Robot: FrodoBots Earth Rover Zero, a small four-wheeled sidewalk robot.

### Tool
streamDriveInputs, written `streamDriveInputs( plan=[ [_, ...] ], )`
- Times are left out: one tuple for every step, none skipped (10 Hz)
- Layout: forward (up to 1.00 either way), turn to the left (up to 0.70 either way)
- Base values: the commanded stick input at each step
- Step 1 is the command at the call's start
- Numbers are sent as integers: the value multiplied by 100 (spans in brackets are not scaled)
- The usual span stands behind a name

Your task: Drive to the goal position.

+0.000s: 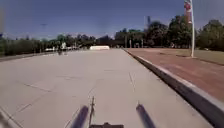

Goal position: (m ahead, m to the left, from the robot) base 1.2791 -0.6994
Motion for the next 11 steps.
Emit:
streamDriveInputs(
  plan=[
    [70,0],
    [70,0],
    [70,0],
    [66,0],
    [60,0],
    [54,0],
    [47,0],
    [41,0],
    [35,0],
    [29,0],
    [22,0]
  ],
)
